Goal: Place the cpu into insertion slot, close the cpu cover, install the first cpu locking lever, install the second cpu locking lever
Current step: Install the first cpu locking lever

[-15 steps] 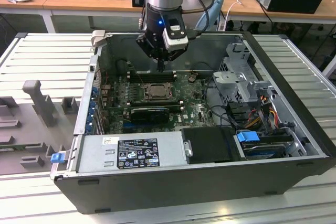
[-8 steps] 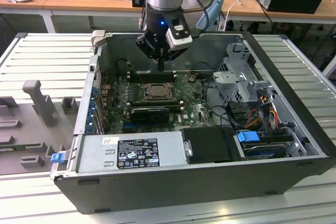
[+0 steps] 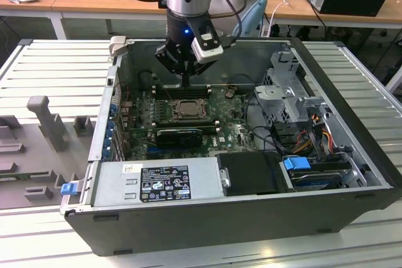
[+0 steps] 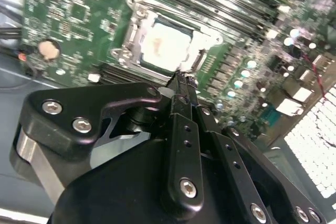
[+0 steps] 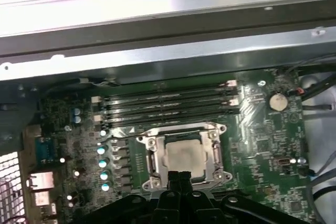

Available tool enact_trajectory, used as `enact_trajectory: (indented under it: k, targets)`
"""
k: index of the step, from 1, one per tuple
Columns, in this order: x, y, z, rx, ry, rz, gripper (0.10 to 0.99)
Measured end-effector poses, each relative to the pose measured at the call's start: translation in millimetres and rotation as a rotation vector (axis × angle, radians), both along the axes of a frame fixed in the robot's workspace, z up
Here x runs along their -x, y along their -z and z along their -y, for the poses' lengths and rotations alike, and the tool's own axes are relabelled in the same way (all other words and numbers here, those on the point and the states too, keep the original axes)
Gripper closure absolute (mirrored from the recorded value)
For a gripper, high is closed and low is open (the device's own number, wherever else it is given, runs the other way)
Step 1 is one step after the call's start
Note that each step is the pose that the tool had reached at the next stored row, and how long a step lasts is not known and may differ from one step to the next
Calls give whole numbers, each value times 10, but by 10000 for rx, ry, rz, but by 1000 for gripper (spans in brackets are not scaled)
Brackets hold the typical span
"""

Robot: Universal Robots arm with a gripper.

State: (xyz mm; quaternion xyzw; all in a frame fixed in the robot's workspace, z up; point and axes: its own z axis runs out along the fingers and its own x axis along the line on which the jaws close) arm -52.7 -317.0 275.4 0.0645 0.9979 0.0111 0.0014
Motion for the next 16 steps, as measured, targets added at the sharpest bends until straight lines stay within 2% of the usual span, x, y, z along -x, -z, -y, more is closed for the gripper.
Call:
enact_trajectory:
  k: [2,6,10,15,16]
  targets:
    - [26,18,0,0,-136,6,980]
    - [41,45,0,-1,-841,7,980]
    - [236,63,0,-5,-843,58,980]
    - [569,84,0,-3,-841,115,980]
    - [591,90,-1,-4,-842,117,980]
